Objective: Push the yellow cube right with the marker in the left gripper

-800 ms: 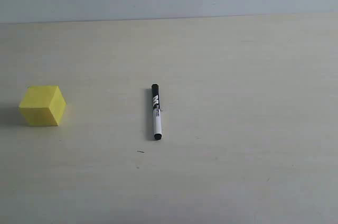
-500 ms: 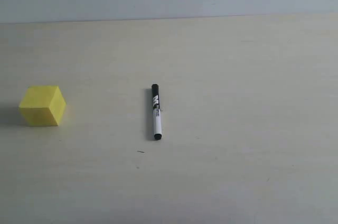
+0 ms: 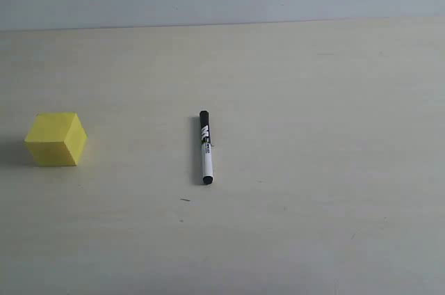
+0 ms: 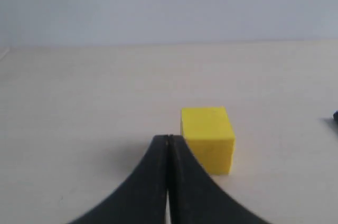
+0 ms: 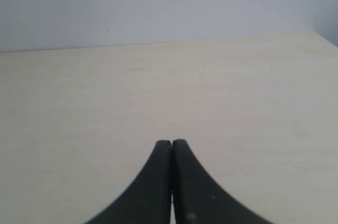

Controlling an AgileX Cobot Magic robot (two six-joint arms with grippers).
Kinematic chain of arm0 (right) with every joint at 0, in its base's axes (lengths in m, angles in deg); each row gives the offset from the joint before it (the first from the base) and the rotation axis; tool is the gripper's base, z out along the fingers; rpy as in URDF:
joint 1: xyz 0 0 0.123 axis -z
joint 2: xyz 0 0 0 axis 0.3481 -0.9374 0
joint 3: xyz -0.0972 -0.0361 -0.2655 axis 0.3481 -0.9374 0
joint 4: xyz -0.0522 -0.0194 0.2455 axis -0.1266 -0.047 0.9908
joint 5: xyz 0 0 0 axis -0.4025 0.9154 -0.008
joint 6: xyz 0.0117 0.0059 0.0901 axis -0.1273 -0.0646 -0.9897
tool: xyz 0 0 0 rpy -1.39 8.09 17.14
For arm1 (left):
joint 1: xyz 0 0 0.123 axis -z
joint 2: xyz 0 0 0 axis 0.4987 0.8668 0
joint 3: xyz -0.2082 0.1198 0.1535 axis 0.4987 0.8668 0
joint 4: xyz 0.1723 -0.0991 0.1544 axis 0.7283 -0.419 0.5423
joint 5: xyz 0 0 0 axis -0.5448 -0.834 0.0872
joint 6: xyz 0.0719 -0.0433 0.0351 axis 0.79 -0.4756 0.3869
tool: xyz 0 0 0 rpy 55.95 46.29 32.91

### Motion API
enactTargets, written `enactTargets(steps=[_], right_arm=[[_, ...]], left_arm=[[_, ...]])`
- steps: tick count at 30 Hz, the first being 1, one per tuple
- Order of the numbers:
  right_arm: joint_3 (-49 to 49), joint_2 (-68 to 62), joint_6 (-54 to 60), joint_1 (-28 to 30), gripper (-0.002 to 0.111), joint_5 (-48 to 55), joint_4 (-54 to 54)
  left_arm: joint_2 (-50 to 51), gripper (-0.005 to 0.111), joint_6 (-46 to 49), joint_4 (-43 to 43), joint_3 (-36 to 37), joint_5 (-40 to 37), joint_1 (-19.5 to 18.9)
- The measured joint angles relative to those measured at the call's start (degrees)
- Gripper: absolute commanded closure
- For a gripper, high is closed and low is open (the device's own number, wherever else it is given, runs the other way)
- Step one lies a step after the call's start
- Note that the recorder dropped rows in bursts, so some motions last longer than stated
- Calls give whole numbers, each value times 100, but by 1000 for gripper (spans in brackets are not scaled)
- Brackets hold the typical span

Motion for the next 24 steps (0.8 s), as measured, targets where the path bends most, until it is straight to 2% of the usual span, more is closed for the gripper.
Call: enactTargets(steps=[1,4,6,10,13,15,18,19,21,24], right_arm=[[0,0,0,0,108,0,0],[0,0,0,0,108,0,0],[0,0,0,0,108,0,0],[0,0,0,0,108,0,0],[0,0,0,0,108,0,0],[0,0,0,0,108,0,0],[0,0,0,0,108,0,0],[0,0,0,0,108,0,0],[0,0,0,0,108,0,0],[0,0,0,0,108,0,0]], left_arm=[[0,107,-84,-243,-2,274,0],[0,107,-944,-2275,-2,1124,0],[0,107,-1101,-2751,-2,1774,0],[0,107,-1538,-2890,-2,2625,0],[0,107,-2868,-2784,-78,3120,0],[0,107,-3731,-2278,-287,3357,0],[3,107,-5000,-703,-866,3932,0],[89,107,-5380,15,-1222,4155,0],[360,107,-5911,896,-1869,4466,0],[1268,107,-6718,2537,-3068,4672,0]])
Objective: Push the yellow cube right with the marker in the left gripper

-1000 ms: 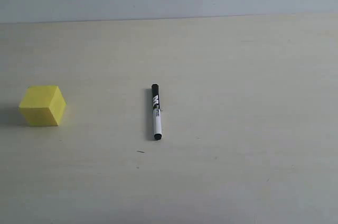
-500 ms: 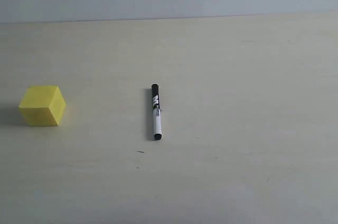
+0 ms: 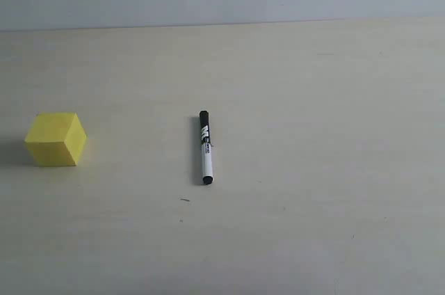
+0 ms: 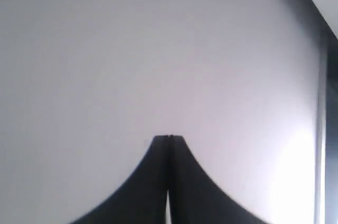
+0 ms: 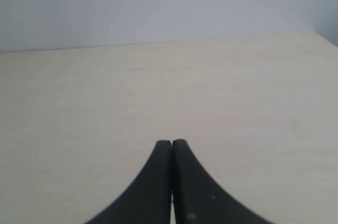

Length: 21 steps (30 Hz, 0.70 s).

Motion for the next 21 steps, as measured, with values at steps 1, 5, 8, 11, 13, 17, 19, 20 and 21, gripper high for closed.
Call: enactTargets(steps=[1,5,8,11,13,17,19,20,21], right_arm=[[0,0,0,0,108,0,0],[0,0,0,0,108,0,0],[0,0,0,0,108,0,0],[0,0,0,0,108,0,0],[0,0,0,0,108,0,0],[0,0,0,0,108,0,0],[0,0,0,0,108,0,0],[0,0,0,0,108,0,0],[0,0,0,0,108,0,0]], left_arm=[[396,107,-274,563,-392,-34,0],[2065,107,-2337,3325,-1512,-581,0],[3380,107,-4960,6153,-1967,-558,0],[4772,107,-5907,7593,-2177,387,0],[5533,107,-6080,7949,-2182,869,53],[6486,107,-5129,8192,-2195,969,168],[6673,107,-3901,8228,-2168,622,171],[6691,107,-3374,8238,-2111,314,180],[6691,107,-3022,8249,-2044,2,180]])
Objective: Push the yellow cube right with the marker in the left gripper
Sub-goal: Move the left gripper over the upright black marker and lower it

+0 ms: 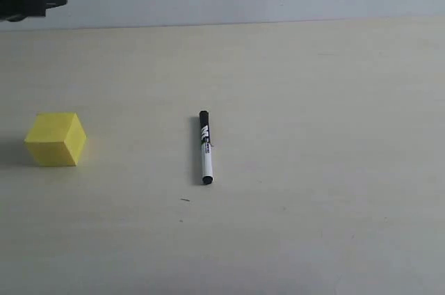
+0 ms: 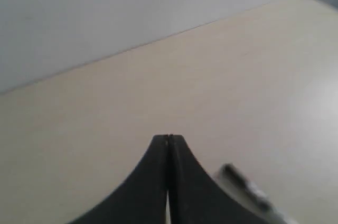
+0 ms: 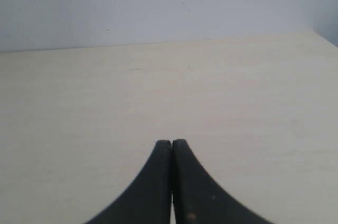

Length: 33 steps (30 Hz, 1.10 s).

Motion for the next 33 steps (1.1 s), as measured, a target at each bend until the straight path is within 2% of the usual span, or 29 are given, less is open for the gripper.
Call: enactTargets(steps=[3,7,9,11,13,15,17,20,23,24,26,29,33], right_arm=[[0,0,0,0,108,0,0],[0,0,0,0,108,0,0],[0,0,0,0,108,0,0],[0,0,0,0,108,0,0],[0,0,0,0,108,0,0],[0,0,0,0,108,0,0],[0,0,0,0,108,0,0],[0,0,0,0,108,0,0],[0,0,0,0,108,0,0],[0,0,0,0,108,0,0],[0,0,0,0,108,0,0],[0,0,0,0,108,0,0],[0,0,0,0,108,0,0]], left_arm=[[-108,107,932,25,245,-1450,12],[-300,107,1769,-22,585,-4235,12],[-312,107,2212,-509,631,-5458,12],[-259,107,3061,-1491,537,-6596,12],[-118,107,4109,-2839,302,-7394,12],[64,107,5094,-4416,-56,-8053,1],[248,107,6051,-6407,-538,-8536,1],[454,107,7501,-9291,-1133,-9118,29],[549,107,8906,-12024,-1346,-9449,282],[561,107,9255,-12756,-1363,-9451,448],[561,107,9653,-13681,-1400,-9248,891],[561,107,9577,-13966,-1409,-8371,1668],[774,107,8334,-12868,-1492,-7436,2493]])
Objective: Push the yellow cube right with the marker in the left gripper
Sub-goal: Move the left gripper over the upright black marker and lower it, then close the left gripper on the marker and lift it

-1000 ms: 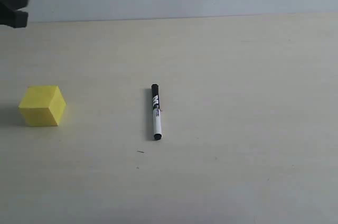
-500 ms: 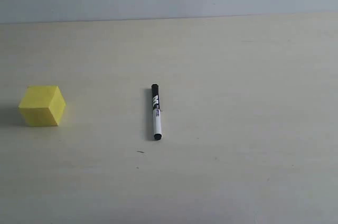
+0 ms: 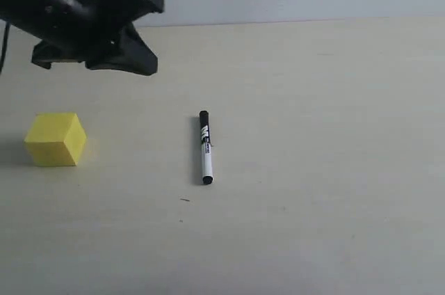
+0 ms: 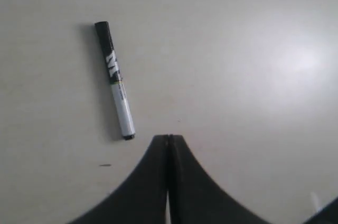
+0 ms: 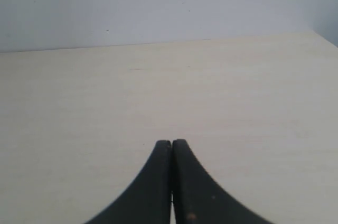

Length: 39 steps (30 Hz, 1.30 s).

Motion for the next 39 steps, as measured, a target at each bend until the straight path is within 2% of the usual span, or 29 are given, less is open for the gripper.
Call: enactTargets(steps=[2,5,12,19,25,32,36,39], right_arm=[[0,0,0,0,108,0,0],[0,0,0,0,108,0,0],[0,0,0,0,108,0,0],[0,0,0,0,108,0,0],[0,0,0,0,108,0,0],[0,0,0,0,108,0,0],[0,0,0,0,108,0,0],[0,0,0,0,108,0,0]], left_arm=[[268,107,-613,824,-136,113,380],[696,107,-1248,1545,-333,137,841],[1660,107,-2324,2478,-974,23,1576],[2666,107,-3734,4587,-2077,-1557,2246],[3327,107,-3971,4722,-2594,-1880,2391],[3627,105,-3995,4422,-2702,-1874,2378],[3627,85,-3995,4124,-2710,-1864,2226],[3627,62,-3995,3864,-2710,-1775,2059]])
